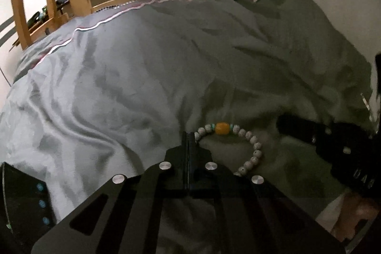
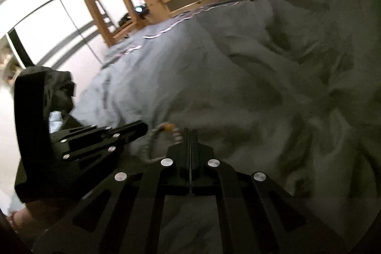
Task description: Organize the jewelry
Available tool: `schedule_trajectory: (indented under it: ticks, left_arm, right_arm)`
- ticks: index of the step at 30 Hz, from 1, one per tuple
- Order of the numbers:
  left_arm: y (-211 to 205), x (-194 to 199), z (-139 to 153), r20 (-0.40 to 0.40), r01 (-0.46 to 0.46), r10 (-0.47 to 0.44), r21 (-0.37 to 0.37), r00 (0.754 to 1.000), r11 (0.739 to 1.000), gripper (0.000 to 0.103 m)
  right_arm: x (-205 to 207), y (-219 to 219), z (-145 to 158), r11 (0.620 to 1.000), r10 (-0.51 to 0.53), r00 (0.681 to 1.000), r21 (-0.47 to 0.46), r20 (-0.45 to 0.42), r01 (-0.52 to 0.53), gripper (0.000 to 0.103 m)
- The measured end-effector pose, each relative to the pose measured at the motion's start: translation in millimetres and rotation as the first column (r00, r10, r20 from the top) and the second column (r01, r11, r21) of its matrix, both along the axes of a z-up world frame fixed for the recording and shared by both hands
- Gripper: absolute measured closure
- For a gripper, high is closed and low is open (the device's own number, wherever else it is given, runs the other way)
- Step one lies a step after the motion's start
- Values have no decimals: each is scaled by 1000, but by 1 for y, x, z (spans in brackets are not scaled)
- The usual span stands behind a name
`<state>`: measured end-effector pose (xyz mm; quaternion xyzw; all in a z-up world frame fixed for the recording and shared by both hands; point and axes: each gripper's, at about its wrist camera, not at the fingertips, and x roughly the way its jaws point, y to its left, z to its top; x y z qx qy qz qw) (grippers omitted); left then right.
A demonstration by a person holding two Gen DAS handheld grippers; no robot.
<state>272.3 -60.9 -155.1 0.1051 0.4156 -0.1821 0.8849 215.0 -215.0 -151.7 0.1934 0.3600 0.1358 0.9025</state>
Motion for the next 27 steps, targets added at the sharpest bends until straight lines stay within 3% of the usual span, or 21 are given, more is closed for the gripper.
schedule_trajectory:
  ticks: [3, 11, 16, 18, 19, 21, 23, 25, 27]
  left_arm:
    - [2, 2, 2, -16, -7, 7, -6, 1000, 1000, 103]
    - [-6, 2, -27, -67, 10, -5, 71, 998, 997, 103]
    - [-9, 4, -30, -55, 7, -3, 73, 998, 997, 100]
    - [-7, 4, -28, -51, -3, 5, 54, 999, 999, 93]
    - [-4, 5, -27, -50, -10, 12, 44, 999, 999, 84]
    - [3, 6, -22, -44, -38, 38, 10, 998, 999, 66]
    - [11, 9, -16, -16, -80, 80, -4, 997, 997, 36]
    - [18, 8, -7, 22, -103, 104, -36, 994, 994, 30]
    - [22, 9, -1, 32, -108, 111, -67, 993, 992, 30]
  right_arm:
    - [4, 12, -1, 999, 42, 999, 4, -17, -42, 101]
    - [27, 40, -27, 993, 92, 988, -66, -123, -101, 100]
    - [29, 38, -30, 990, 141, 983, 4, -121, -142, 100]
    - [28, 37, -31, 990, 141, 983, 17, -120, -140, 99]
    - [29, 36, -31, 990, 140, 983, 27, -120, -138, 99]
    - [29, 33, -32, 991, 133, 983, 42, -123, -129, 100]
    - [27, 31, -28, 992, 119, 986, 43, -114, -114, 99]
    - [23, 28, -23, 994, 104, 991, 29, -88, -102, 90]
    - [18, 25, -16, 996, 84, 995, 27, -48, -82, 59]
